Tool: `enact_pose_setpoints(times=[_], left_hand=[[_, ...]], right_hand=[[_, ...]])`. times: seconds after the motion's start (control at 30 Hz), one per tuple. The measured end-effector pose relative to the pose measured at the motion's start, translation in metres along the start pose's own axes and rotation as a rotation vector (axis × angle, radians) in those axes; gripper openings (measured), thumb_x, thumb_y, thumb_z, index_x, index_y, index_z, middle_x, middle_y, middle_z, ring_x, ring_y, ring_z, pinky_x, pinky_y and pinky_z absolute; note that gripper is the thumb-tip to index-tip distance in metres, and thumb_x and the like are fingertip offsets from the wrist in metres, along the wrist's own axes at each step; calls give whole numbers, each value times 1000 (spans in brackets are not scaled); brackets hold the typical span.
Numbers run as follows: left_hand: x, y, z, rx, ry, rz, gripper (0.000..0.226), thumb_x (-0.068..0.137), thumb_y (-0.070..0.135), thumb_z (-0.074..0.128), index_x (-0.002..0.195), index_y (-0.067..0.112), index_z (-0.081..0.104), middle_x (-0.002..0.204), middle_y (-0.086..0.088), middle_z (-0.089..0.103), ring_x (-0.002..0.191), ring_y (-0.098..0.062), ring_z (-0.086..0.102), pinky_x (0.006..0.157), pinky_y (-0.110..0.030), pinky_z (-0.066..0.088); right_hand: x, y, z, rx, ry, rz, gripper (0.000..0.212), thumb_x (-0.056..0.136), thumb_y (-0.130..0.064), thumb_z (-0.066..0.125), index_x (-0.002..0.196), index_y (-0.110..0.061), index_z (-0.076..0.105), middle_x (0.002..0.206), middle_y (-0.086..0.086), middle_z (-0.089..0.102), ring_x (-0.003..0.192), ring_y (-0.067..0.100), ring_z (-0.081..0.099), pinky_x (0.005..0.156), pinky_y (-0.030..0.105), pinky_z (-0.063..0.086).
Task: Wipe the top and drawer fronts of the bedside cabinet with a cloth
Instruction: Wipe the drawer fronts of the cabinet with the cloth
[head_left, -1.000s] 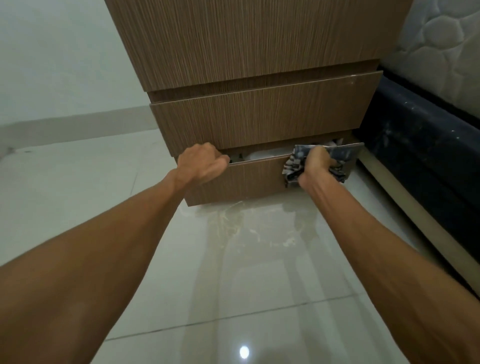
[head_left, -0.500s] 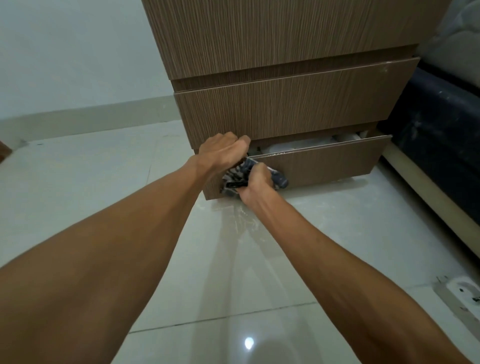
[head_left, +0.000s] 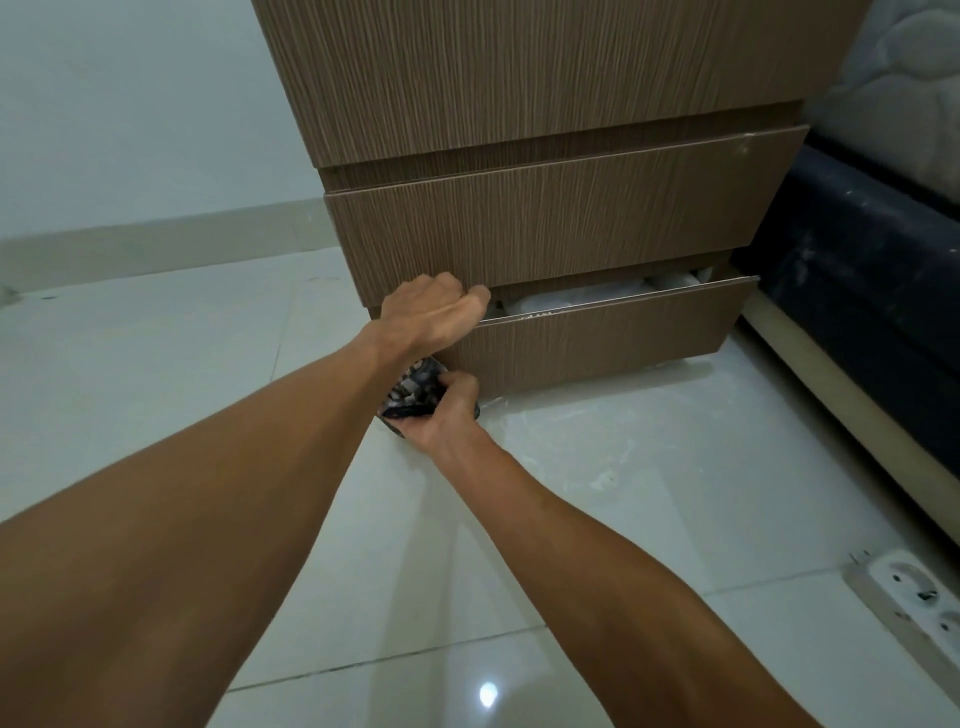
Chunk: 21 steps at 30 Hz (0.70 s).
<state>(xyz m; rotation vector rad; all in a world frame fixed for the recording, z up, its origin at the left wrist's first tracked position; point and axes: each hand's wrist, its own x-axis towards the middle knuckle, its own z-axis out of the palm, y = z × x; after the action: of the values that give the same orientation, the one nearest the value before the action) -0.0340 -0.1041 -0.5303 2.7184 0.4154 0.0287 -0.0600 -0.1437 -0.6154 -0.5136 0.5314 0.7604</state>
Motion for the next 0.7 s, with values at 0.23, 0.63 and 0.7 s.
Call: enact_pose_setpoints(times=[0.23,0.63,0.7], left_hand=[[3,1,3,27,-7,-48,45,96,44,36,85,9,62,75,-6,59,69,-24,54,66,-36,40],[0,-2,15,214,97,37,15,85,30,63,91,19,73,86,-2,71,77,-23,65,73,-38,57],[-7,-3,22,258,192,78,19,87,29,61,96,17,72,88,-3,68,78,-24,64,71,-39,56]], right_hand=[[4,-40,-24,-51,100,-70,30,96,-14,39,109,-4,64,131,12,59,125,34,52,109,48,38],[3,-202,-84,-304,490,-439,40,96,-12,43,134,-1,48,122,18,59,112,36,60,75,37,57],[0,-219,-91,-231,549,-504,32,92,-12,52,124,-13,51,107,12,64,98,32,68,67,41,59]])
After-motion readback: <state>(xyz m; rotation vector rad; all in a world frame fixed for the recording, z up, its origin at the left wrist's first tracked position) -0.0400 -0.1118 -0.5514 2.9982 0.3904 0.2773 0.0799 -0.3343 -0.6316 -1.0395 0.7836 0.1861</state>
